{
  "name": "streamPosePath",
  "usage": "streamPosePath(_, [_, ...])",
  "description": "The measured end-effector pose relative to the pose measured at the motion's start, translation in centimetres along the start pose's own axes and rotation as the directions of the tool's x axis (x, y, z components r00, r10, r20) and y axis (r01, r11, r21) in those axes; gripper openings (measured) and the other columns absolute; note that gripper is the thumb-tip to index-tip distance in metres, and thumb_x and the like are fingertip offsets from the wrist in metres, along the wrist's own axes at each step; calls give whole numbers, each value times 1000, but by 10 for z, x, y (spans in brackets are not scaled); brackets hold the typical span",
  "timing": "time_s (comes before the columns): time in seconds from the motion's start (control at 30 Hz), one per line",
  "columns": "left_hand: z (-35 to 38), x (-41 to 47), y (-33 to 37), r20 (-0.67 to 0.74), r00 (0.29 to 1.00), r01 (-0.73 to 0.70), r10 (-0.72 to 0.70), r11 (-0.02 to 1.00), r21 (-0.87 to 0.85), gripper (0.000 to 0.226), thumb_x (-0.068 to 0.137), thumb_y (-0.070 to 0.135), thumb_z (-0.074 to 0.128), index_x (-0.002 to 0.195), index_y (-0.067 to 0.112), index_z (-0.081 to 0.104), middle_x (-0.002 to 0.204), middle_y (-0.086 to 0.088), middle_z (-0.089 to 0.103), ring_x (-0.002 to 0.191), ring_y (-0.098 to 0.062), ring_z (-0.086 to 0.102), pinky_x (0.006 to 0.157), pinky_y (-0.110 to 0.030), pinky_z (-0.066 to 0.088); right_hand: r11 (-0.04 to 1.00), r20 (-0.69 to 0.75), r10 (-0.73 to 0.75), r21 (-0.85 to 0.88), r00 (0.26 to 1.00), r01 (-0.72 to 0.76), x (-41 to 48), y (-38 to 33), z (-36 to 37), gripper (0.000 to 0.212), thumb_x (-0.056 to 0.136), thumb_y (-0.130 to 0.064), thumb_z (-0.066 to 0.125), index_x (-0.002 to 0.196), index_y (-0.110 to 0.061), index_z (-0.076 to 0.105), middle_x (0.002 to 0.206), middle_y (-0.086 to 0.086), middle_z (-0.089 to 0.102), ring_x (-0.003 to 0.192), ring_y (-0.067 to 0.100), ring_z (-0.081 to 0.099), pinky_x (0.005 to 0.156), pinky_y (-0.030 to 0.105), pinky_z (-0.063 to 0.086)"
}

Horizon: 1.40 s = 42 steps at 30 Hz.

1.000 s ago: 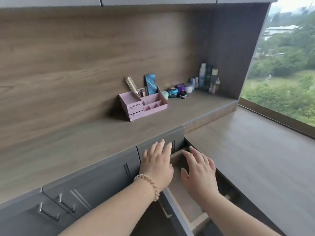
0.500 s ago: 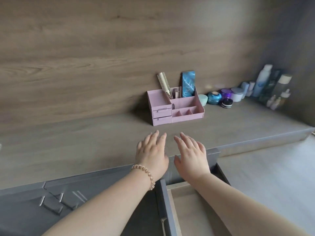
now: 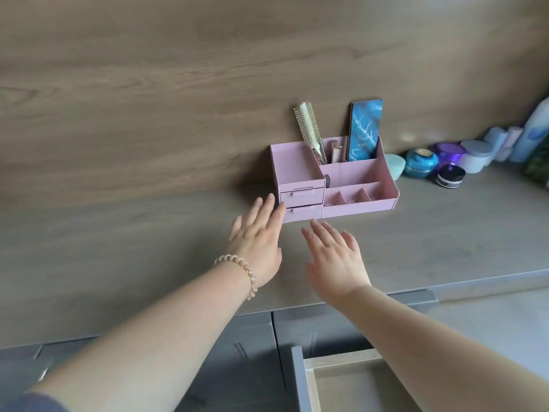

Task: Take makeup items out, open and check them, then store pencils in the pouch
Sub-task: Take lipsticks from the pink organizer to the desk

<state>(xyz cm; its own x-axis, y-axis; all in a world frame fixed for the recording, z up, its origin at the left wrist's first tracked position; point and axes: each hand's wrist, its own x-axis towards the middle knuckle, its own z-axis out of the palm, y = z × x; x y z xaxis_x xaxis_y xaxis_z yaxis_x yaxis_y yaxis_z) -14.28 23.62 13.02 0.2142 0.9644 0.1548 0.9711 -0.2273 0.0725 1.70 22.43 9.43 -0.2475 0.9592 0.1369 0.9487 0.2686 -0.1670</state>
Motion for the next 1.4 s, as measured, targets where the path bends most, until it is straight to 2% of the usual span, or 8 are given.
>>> streamPosePath(0.23, [18,55,-13,-106,992,-71,74,997,25,78,86,22,52,150,19,8,160,2,4,147,-17,4,115,-38,15,1000,-23,13,-6,1000,-13,53,1,18,65,88,-23,43,148,-21,17,158,-2,17,146,18,10,116,41,6])
streamPosePath(0.4, [25,66,-23,-193,967,-153,166,985,80,73,75,14,56,144,13,32,151,-5,37,141,-24,30,106,-39,31,999,-112,34,-28,993,-38,71,6,27,62,80,-19,53,140,-19,37,140,0,44,132,23,37,113,47,17])
streamPosePath(0.5, [26,69,-27,-199,963,-172,181,983,61,71,73,15,43,143,14,34,147,-4,41,138,-25,35,103,-39,35,990,-274,9,-132,962,-47,80,5,36,49,63,-15,66,112,-15,60,105,4,62,99,28,60,100,50,39])
streamPosePath(0.63, [27,71,-27,-188,967,-175,172,985,2,80,66,20,17,144,15,32,148,-3,39,139,-24,33,103,-38,33,987,-346,16,-147,938,-71,91,-1,34,36,53,-11,69,88,-14,61,86,5,62,80,29,61,82,43,50])
streamPosePath(0.77, [22,70,-25,-143,976,-169,163,985,-29,79,68,14,30,147,17,25,152,-1,30,143,-21,22,108,-36,24,990,-333,30,-123,943,-75,97,-6,29,31,53,-5,69,81,-12,59,80,7,60,70,32,58,58,35,46])
streamPosePath(1.0, [17,70,-25,-117,977,-181,177,983,-25,78,70,14,42,146,16,24,152,-2,30,144,-21,21,108,-36,23,993,-299,25,-107,954,-59,94,-1,25,24,63,-4,73,81,-16,63,83,6,60,76,32,58,65,39,44])
streamPosePath(1.17, [15,69,-27,-92,979,-184,180,982,-40,79,73,20,46,148,18,20,154,0,24,144,-19,17,108,-34,20,979,-289,33,-185,957,-89,69,0,26,36,44,-7,83,65,-20,57,66,-2,55,61,26,57,63,34,40])
streamPosePath(1.4, [12,65,-27,-75,984,-166,161,984,-68,73,85,29,48,150,22,12,157,3,16,145,-16,12,109,-34,15,972,-347,-57,-235,936,-27,53,7,23,33,47,0,76,67,-22,62,65,-4,59,61,25,60,80,38,29])
